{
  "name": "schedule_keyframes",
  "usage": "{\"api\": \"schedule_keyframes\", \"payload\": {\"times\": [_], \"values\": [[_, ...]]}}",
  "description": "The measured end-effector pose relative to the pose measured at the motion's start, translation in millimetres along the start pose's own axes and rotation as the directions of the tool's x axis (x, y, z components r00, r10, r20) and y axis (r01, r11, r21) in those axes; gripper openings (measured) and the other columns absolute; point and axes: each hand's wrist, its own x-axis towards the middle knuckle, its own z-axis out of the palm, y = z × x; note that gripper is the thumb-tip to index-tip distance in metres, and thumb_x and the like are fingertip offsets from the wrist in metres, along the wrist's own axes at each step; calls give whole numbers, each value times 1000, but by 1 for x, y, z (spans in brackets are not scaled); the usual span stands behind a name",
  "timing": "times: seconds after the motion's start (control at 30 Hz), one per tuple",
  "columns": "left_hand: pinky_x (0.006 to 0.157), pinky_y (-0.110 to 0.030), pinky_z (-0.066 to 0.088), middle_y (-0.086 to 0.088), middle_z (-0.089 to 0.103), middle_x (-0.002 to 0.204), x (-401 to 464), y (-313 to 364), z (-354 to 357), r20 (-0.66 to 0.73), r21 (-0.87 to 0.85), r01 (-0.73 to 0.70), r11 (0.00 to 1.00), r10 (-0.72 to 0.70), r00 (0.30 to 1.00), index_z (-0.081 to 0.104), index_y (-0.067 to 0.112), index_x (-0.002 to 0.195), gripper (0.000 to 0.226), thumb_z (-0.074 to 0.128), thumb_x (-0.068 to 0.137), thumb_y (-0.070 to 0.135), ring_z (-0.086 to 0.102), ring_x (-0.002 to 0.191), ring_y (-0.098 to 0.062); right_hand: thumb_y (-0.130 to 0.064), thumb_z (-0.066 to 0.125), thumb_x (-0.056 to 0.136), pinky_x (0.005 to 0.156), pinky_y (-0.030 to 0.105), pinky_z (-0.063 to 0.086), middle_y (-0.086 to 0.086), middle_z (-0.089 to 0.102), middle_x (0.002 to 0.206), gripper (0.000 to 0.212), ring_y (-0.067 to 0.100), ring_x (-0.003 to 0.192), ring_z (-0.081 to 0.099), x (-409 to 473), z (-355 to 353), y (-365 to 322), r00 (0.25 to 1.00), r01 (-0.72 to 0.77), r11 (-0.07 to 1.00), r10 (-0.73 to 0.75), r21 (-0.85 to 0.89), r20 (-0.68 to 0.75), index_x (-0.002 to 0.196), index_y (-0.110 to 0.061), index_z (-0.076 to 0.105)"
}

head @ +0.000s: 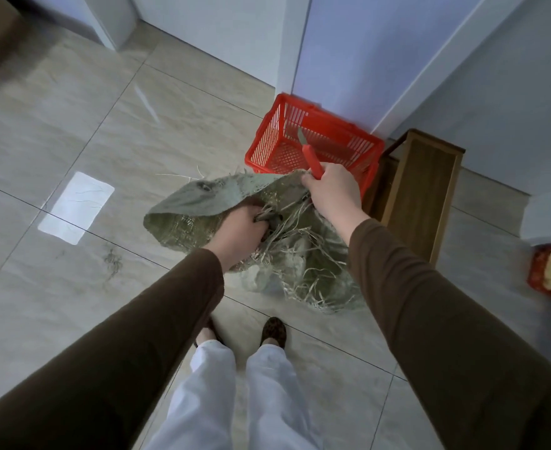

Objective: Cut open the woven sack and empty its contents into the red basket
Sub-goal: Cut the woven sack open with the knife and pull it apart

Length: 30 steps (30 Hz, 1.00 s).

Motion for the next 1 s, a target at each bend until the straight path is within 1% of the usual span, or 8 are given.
{"api": "schedule_keyframes", "payload": {"times": [0.13,0.23,0.3,0.43,0.53,0.63,0.77,1.0], "values": [[53,-19,51,3,76,78,-5,2,-7,211,-459,162,873,-70,975,75,19,94,24,57,102,32,66,66,-17,-37,60,103,57,31,39,-11,61,72,18,20,68,63,-2,-1,6,999,-44,996,44,80,5,94,-24,69],[72,-14,54,4,80,106,0,0,-7,130,-401,56,914,-4,992,72,25,112,25,55,105,42,74,86,-8,-40,63,101,62,32,46,-8,68,85,16,23,77,68,-6,-5,10,996,-61,998,59,21,71,105,-25,69],[69,-12,53,12,75,102,4,-5,-6,23,-336,-9,942,18,1000,68,32,111,11,61,104,33,69,85,-2,-49,65,98,68,36,54,-5,67,106,33,19,83,68,-12,-13,10,996,-57,998,58,-27,72,120,-25,63],[52,-16,50,10,73,84,8,-15,-8,-11,-385,12,923,-18,1000,71,29,103,5,66,101,28,65,63,-3,-57,43,104,56,20,47,-8,58,99,34,6,70,59,-39,-29,-5,932,302,946,-319,-117,-173,111,-24,48],[45,-12,46,13,76,73,8,-15,-9,-11,-407,-29,913,27,1000,71,27,105,7,66,101,28,65,51,2,-50,39,107,52,25,47,-10,57,87,25,10,60,60,-62,-19,-15,844,528,847,-517,-56,140,112,-26,43],[53,-18,54,11,78,74,6,-13,-11,5,-538,-29,843,37,999,74,23,99,12,64,102,18,73,62,-5,-39,45,108,61,35,45,-6,62,95,18,20,72,61,-63,-7,1,851,510,816,-434,-272,296,121,-26,47],[45,-25,54,6,76,64,10,-18,-17,40,-556,163,815,-169,985,73,18,90,13,68,99,26,69,50,-12,-41,47,106,63,36,50,-5,67,90,14,25,76,67,-57,-5,29,881,461,780,-343,-424,326,118,-34,51],[46,-20,52,-3,78,73,18,-19,-11,110,-569,234,789,-210,972,77,13,86,21,71,95,30,70,55,-16,-36,51,104,64,35,39,-1,74,100,23,27,88,70,-53,8,19,882,470,695,-351,-544,314,125,-36,61]]}}
